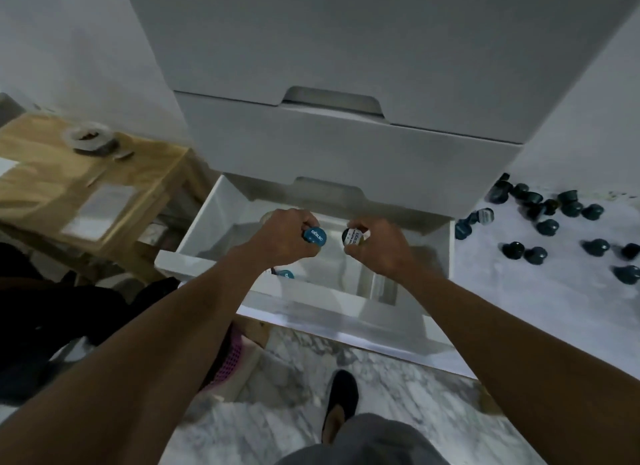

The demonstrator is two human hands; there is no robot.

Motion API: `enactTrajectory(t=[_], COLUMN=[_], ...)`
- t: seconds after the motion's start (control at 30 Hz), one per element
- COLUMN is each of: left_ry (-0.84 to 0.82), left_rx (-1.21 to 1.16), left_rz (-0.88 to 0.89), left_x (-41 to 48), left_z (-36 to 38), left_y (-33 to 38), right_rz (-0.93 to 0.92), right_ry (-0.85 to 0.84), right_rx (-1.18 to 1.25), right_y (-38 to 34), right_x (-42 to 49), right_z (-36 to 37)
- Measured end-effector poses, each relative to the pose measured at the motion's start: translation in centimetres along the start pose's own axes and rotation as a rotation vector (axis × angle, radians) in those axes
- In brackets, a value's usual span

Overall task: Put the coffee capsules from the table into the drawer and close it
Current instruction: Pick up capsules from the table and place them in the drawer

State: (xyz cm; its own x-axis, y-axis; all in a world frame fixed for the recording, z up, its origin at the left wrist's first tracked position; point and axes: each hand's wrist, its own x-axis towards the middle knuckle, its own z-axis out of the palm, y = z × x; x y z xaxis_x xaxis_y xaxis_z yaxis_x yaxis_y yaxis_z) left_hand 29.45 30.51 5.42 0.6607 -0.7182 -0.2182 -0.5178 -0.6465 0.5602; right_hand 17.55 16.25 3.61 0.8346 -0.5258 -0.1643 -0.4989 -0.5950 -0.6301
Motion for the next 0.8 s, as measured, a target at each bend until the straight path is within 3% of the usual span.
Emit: enactTrajectory(t=[0.37, 0.8], left_ry=[-0.333, -0.483], left_rx=[0.072, 0.180], left_rz=[0.136, 0.380], left_x=[4.9, 6.4], left_z=[1.3, 3.3], left_y=[-5.2, -7.5], right_rz=[0.103, 0.208], right_ry=[-0.252, -0.233], right_rx=[-0.057, -0.104], right_y=[0.7, 0.0], right_x=[2.7, 2.0], right_z=[4.5, 6.4])
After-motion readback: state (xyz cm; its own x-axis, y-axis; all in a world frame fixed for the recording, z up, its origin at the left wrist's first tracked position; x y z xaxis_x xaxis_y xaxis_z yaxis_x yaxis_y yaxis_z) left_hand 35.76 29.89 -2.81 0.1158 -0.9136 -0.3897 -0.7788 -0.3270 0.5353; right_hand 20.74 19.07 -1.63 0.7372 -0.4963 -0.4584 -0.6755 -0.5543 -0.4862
